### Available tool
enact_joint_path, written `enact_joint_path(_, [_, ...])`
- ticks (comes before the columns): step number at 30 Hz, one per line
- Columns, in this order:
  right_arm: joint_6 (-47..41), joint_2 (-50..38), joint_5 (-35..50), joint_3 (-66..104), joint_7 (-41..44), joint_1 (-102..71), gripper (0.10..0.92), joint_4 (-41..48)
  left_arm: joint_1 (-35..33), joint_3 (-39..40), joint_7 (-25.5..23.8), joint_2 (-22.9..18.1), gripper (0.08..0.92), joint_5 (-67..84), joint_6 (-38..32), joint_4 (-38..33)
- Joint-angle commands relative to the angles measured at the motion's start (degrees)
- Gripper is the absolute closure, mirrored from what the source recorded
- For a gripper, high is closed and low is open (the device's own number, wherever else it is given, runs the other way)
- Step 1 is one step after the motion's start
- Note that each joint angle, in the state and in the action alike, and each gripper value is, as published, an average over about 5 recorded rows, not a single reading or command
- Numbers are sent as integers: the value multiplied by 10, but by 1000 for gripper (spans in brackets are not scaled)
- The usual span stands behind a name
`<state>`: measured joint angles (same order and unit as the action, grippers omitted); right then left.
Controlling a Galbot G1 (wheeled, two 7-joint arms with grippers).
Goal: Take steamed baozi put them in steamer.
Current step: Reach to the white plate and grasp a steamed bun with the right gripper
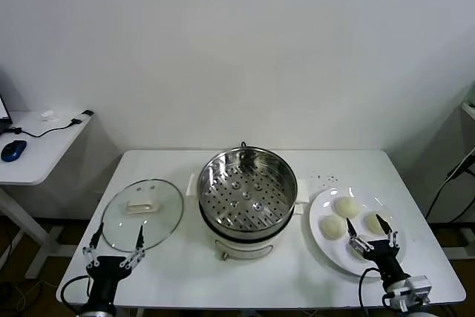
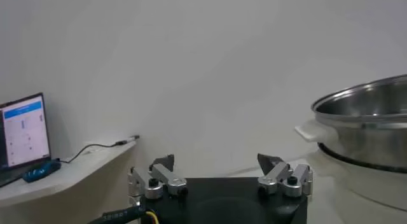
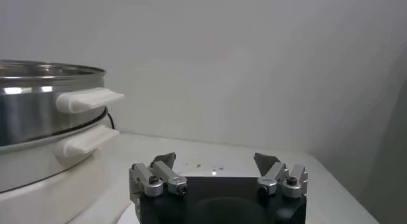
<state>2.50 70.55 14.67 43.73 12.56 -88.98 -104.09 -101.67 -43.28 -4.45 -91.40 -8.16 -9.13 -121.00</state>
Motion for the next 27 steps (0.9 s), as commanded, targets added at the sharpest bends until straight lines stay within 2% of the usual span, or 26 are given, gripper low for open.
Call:
enact_joint_path(1, [-32,-94,-49,11,77,35,203,12,-3,3,12,4,177,-4,-1,0])
enact_joint_path(4, [-32,-175,-85,8,154,80,203,42,-4,5,15,6,177,-5,0,1])
enact_joint_path(10, [-120,-388,-133,-70,293,155,203,97,-12,9,21,8,177,-3,-4,0])
enact_joint_path(15, [-103,-506,-159,-254,387,305,203,179,-13,13,20,11,177,-2,-5,5])
enact_joint_path(20, [-102,-530,-186,-526,461,564,203,253,-9,13,20,11,177,0,-5,14])
enact_joint_path(27, [-106,-457,-186,-838,512,868,203,338,-9,4,20,14,177,7,-2,21])
